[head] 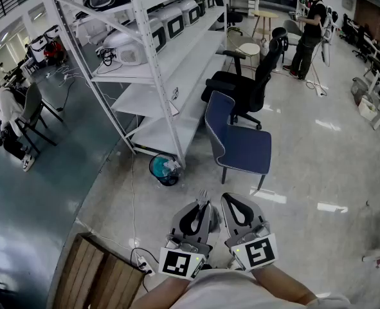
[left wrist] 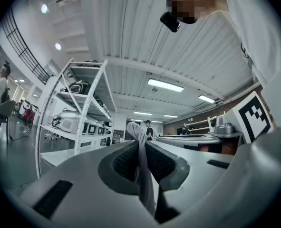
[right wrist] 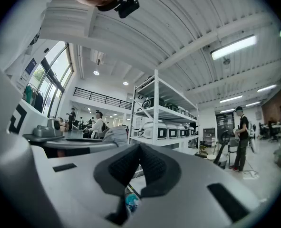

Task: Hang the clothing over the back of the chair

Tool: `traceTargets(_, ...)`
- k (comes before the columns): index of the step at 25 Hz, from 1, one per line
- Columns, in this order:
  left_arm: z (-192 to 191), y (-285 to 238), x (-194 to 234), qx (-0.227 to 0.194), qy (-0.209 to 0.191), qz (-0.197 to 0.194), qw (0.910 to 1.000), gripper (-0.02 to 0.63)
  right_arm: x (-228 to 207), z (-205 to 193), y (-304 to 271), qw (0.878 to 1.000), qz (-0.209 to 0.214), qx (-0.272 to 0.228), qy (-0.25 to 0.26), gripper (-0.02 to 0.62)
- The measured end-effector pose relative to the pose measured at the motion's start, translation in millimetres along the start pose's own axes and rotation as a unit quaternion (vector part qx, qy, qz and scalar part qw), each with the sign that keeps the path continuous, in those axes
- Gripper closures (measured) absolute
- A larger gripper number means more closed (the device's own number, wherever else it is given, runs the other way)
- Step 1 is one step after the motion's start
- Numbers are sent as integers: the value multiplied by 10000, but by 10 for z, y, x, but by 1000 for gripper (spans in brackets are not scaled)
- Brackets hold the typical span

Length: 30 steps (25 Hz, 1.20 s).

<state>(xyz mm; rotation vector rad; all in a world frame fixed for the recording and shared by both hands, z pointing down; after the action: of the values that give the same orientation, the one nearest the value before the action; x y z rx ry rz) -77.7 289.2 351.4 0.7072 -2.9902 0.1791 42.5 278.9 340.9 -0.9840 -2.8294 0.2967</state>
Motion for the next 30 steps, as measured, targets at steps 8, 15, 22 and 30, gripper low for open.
traceTargets(8, -31, 143, -22, 57, 53, -69, 9999, 574, 103, 53, -55, 9999, 81, -2, 91, 578)
traceTargets(15, -57, 111, -75, 34, 56, -177, 9998, 574, 24, -2, -5, 9998, -33, 37, 191, 578)
traceTargets(22, -46, 72, -280, -19, 27, -316, 9995, 574, -74, -9, 129, 9999, -43, -34, 115, 577)
traceTargets(30, -85, 46, -625, 37, 102, -272, 9996, 574, -246, -89, 408, 9999, 113, -18, 100, 577)
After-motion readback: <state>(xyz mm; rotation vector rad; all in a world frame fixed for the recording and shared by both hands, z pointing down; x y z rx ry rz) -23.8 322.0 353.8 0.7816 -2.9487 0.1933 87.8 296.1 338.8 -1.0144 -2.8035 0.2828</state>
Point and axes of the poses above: the fingertips, and each gripper's own axes: y backward along the fingers, x to its left, z out of its top, the point moved 7 cm from there along y, backward along the fingers, and after that the axes turned 14 degrees about x, right-handed, at the moved point
